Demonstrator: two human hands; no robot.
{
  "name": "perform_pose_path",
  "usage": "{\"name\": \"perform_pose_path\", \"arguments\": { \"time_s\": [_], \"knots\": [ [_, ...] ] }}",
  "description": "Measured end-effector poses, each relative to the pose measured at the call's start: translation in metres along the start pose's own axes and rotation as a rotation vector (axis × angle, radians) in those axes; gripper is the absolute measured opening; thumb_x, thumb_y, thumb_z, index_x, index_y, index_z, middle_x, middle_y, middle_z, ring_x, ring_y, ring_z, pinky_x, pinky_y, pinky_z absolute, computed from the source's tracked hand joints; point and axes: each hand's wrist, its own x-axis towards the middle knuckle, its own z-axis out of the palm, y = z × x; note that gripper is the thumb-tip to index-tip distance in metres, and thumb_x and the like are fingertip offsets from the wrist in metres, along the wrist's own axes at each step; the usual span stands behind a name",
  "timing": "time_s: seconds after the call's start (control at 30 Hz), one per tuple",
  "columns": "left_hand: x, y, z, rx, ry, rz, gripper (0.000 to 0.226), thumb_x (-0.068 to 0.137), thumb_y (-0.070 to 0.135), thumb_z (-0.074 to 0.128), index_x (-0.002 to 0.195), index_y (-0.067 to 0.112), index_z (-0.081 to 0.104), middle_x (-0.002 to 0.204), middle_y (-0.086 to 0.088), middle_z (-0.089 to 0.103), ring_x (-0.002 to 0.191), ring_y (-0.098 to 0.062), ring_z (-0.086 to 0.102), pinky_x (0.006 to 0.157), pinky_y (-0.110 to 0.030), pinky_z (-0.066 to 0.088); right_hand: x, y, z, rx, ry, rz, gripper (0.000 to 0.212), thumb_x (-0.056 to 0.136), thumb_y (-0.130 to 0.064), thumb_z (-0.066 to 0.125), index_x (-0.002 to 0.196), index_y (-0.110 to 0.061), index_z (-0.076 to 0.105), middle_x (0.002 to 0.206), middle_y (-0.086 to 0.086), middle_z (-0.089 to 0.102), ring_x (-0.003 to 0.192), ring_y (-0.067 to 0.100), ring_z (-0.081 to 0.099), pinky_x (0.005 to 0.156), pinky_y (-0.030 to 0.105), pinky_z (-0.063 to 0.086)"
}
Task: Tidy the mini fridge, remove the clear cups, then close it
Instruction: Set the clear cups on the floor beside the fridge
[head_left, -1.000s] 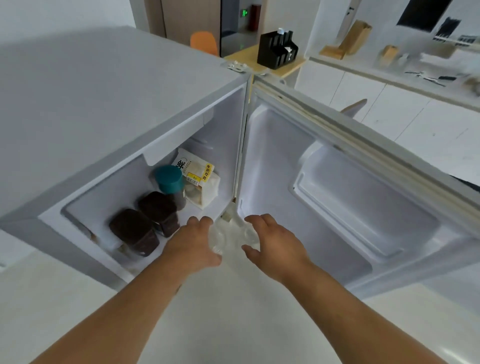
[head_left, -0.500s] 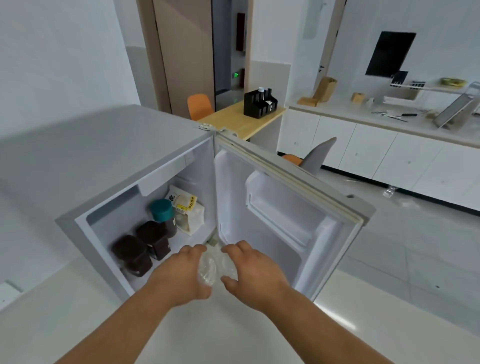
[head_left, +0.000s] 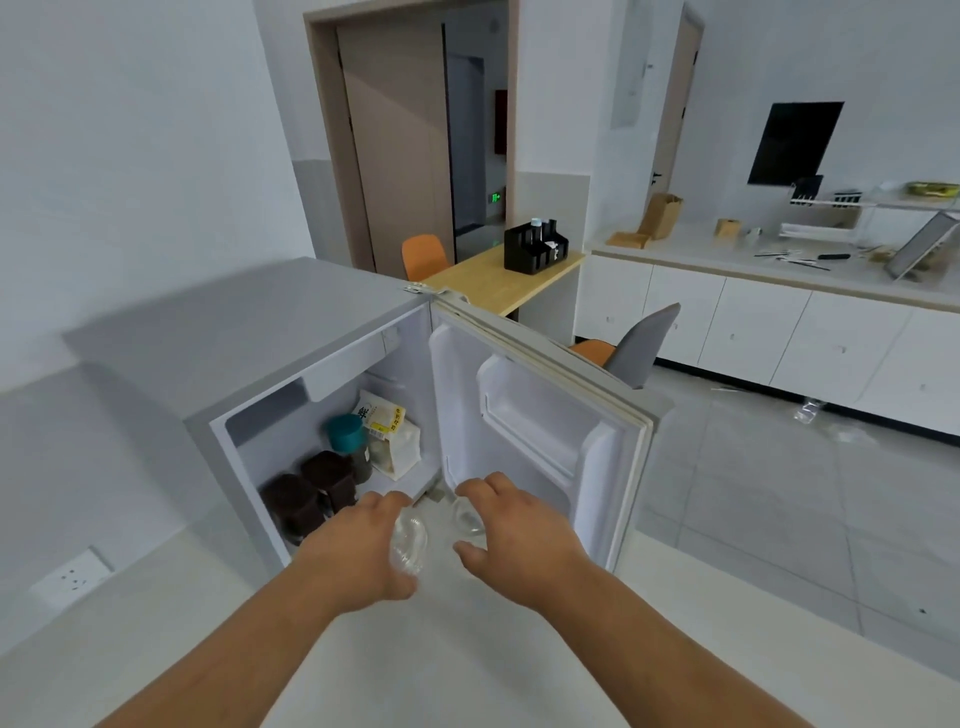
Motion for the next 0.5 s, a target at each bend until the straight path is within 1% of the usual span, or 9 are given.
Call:
{"name": "perform_pose_path", "arguments": {
  "time_s": [0.13,0.27,0.37,0.43,0.5],
  "knots": [
    [-0.021,-0.004,-0.004,-0.001,0.046,-0.015,0.105,0.063,0.068,0.077,0.149,0.041,0.024,0.150,0.006,0.044,0.126,-0.021,0.055,0.098,-0.036,0.052,-0.002,-0.008,0.005,0.025,-0.001,-0.022,0.057,0.090,-0.055,0.060,0.139,-0.039,0.037,0.128,-0.008,0.051,0.095,0.018,0.060,0.077,0.035,0.056],
    [-0.041,-0.021,-0.004,0.006,0.064,-0.050,0.106,0.062,0.072,0.077,0.149,0.042,0.024,0.149,0.009,0.045,0.124,-0.019,0.055,0.097,-0.036,0.053,-0.002,-0.023,0.014,0.046,-0.012,-0.043,0.061,0.090,-0.057,0.059,0.144,-0.041,0.035,0.139,-0.013,0.046,0.107,0.016,0.060,0.080,0.031,0.054],
    [-0.053,-0.040,-0.001,0.003,0.070,-0.076,0.108,0.061,0.074,0.076,0.150,0.042,0.024,0.147,0.010,0.045,0.122,-0.018,0.054,0.096,-0.035,0.054,0.001,-0.038,0.020,0.040,-0.034,-0.070,0.062,0.091,-0.057,0.059,0.146,-0.041,0.034,0.143,-0.012,0.045,0.111,0.015,0.059,0.081,0.028,0.051],
    [-0.058,-0.051,0.001,-0.012,0.085,-0.078,0.107,0.060,0.076,0.075,0.148,0.043,0.025,0.143,0.012,0.047,0.118,-0.017,0.055,0.092,-0.033,0.054,0.004,-0.049,0.021,0.031,-0.039,-0.076,0.062,0.092,-0.057,0.059,0.146,-0.041,0.034,0.143,-0.012,0.046,0.113,0.015,0.059,0.079,0.025,0.048],
    [-0.059,-0.061,0.003,-0.027,0.098,-0.069,0.106,0.058,0.078,0.072,0.147,0.044,0.025,0.141,0.013,0.048,0.116,-0.015,0.056,0.088,-0.031,0.053,0.009,-0.060,0.021,0.017,-0.042,-0.079,0.062,0.092,-0.057,0.058,0.147,-0.041,0.034,0.143,-0.011,0.047,0.115,0.015,0.058,0.082,0.026,0.049]
  ]
}}
